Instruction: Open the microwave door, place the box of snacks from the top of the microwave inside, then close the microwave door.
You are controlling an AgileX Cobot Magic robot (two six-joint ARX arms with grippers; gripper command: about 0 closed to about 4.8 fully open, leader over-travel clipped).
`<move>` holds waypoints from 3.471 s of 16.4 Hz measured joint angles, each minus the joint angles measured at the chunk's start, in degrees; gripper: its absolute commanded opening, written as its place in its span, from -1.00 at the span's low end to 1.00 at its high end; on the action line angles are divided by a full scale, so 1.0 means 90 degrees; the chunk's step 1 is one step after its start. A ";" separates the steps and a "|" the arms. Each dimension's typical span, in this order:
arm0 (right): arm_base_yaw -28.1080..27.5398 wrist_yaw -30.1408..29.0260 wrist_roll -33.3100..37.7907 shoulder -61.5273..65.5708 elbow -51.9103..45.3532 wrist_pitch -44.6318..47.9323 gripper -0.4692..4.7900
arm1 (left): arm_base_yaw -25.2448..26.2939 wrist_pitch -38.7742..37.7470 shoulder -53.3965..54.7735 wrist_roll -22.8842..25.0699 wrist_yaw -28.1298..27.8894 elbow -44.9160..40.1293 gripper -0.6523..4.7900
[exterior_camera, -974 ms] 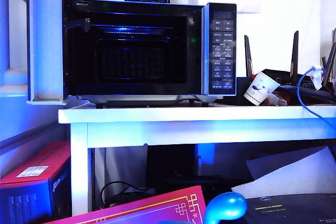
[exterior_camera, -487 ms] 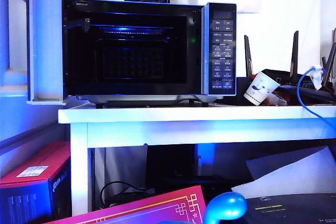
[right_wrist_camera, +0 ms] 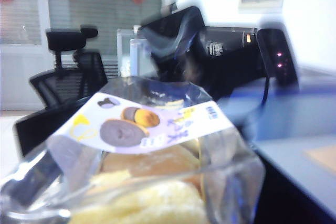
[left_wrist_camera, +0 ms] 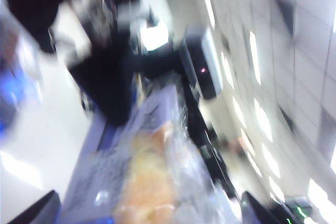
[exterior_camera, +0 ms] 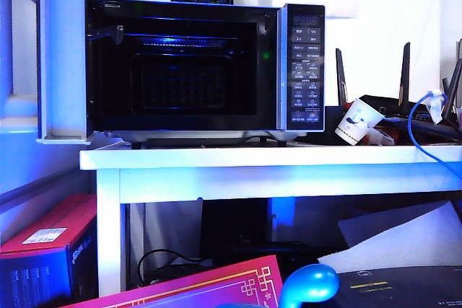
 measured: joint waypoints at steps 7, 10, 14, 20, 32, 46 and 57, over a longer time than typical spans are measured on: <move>-0.0146 -0.0036 0.0019 0.0005 -0.0007 -0.0083 0.25 | 0.0165 0.0085 -0.0036 0.1027 -0.0852 0.0005 1.00; -0.0153 0.0085 0.0017 0.0056 -0.0005 -0.0075 0.25 | 0.0172 0.0083 -0.0070 0.1824 -0.1081 0.0002 0.80; -0.0129 0.0517 0.0019 0.0457 -0.0010 -0.0102 0.26 | 0.0525 0.0367 -0.0121 0.2302 -0.1100 0.0039 -0.78; 0.0554 0.1013 -0.0012 0.1054 -0.0012 -0.0129 0.26 | 0.1039 0.1316 -0.0177 0.2365 -0.1282 0.0041 -0.78; 0.1409 0.2620 -0.0702 0.2664 -0.0015 -0.0243 0.26 | 0.1392 0.1171 -0.0270 0.4044 -0.2926 0.0036 -0.78; 0.2164 0.4551 -0.2106 0.3446 -0.0032 -0.0653 0.26 | 0.1552 -0.4386 -0.2324 1.0139 -0.7203 0.0046 -0.78; 0.2565 0.7004 -0.2662 0.5311 0.0743 0.0879 0.30 | 0.1394 -0.5117 -0.2329 1.0137 -0.6659 0.0044 -0.78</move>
